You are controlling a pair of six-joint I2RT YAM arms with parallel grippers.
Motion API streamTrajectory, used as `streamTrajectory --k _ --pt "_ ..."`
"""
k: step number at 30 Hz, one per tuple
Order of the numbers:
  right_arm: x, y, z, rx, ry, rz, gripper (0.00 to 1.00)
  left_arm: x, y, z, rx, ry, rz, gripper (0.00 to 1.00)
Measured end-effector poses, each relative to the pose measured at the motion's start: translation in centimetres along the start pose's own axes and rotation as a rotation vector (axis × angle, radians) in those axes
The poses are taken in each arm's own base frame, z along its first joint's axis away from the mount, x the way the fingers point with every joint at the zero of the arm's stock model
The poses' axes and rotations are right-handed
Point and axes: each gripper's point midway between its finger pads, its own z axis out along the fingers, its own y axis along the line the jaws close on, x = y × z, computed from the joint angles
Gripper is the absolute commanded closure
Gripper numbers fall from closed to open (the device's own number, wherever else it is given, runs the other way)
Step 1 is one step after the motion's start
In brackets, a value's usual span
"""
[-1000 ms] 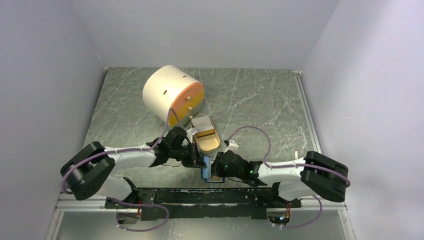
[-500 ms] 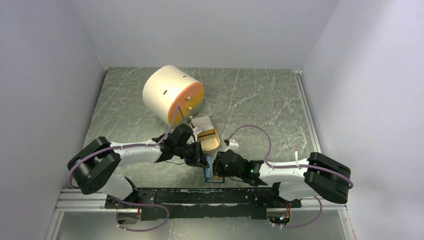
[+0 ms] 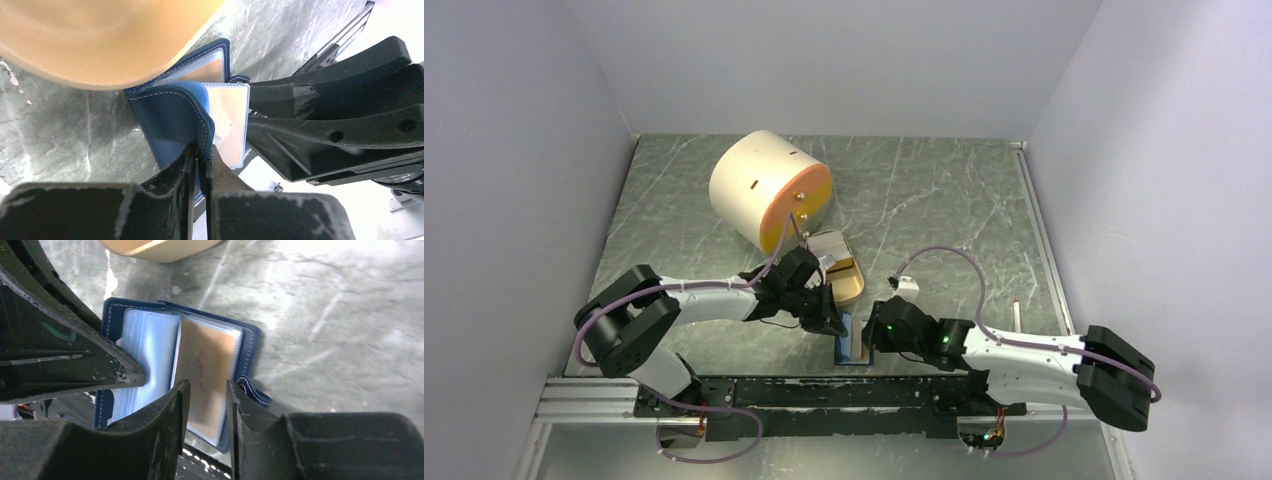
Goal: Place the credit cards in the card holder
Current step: Turn over the card slot in the card holder.
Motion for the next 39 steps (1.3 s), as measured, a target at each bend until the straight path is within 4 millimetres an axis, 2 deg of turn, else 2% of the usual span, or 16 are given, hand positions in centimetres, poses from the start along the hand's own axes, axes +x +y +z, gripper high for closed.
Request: streamTrajectory --k 6,13,15,20,23,32,39 --pt "-1.0 -1.5 -2.0 0.063 -0.033 0.006 0.63 0.0 -0.1 0.1 0.002 0.001 -0.006 0.91" --pt "-2.1 -3.4 -4.1 0.147 -0.079 0.028 0.6 0.4 -0.1 -0.8 0.012 -0.015 -0.015 0.91" --pt "-2.7 -3.0 -4.5 0.141 -0.095 0.026 0.59 0.7 0.0 -1.1 0.015 -0.017 -0.023 0.91" --pt "-5.2 -0.9 -5.5 0.096 -0.156 -0.015 0.51 1.0 0.4 -1.5 0.027 -0.021 -0.035 0.83" --pt "-6.3 0.1 -5.6 0.075 -0.185 -0.084 0.5 1.1 0.6 -1.8 0.029 -0.027 -0.038 0.78" --pt "-10.5 3.1 -4.6 0.069 -0.247 -0.32 0.48 1.8 2.5 -2.6 0.002 -0.012 -0.054 0.72" --pt "-14.0 2.9 -2.7 0.068 -0.277 -0.508 0.43 1.9 2.5 -2.7 0.017 -0.011 -0.045 0.69"
